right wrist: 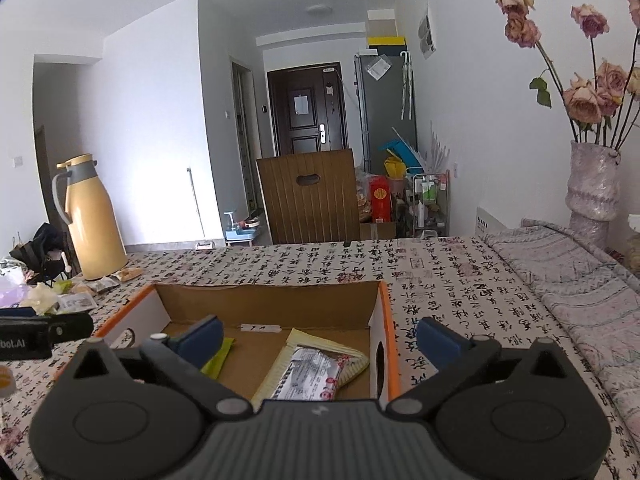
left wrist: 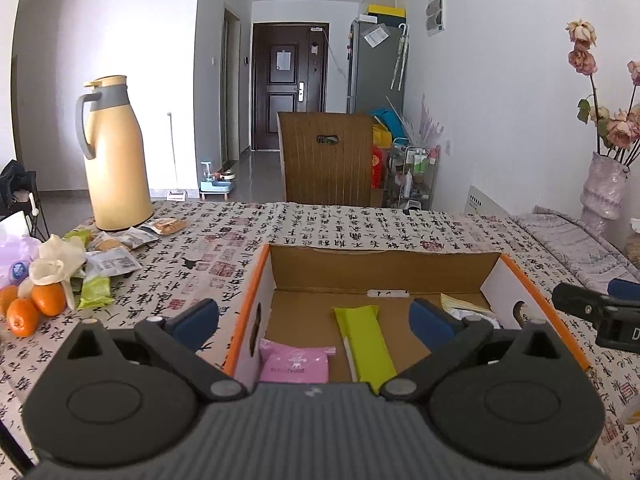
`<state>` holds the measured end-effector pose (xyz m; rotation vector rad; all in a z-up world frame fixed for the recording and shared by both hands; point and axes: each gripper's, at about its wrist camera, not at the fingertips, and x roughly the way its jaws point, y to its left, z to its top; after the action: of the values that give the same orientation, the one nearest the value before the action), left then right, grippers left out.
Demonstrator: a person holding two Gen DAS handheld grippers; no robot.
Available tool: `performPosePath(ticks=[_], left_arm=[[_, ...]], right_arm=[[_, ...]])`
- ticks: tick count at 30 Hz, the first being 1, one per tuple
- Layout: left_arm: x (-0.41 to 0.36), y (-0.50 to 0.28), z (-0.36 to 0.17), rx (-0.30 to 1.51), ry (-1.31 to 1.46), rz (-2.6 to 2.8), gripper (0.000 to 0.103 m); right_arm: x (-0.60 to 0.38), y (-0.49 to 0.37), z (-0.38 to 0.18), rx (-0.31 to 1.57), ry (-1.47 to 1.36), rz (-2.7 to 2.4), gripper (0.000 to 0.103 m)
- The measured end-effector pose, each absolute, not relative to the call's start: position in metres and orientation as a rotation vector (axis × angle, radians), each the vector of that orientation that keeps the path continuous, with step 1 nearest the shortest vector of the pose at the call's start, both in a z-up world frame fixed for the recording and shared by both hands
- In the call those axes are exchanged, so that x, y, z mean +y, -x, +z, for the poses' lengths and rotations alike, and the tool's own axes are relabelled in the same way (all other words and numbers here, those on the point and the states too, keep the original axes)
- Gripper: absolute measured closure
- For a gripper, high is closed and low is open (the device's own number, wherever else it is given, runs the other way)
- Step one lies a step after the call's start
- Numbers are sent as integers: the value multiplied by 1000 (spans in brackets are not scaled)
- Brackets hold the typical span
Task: Organize snacks
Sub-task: 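Withdraw both tools from the box back over the snack pile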
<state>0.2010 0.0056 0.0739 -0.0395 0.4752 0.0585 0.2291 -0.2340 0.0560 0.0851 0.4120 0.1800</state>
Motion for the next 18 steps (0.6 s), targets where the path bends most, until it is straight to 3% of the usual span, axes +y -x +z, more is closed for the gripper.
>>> performPosePath(ticks=[18], left_arm=[[16,-136,69,478,47,56,0]], right_arm=[[-226,-153,45,451,-69,213,0]])
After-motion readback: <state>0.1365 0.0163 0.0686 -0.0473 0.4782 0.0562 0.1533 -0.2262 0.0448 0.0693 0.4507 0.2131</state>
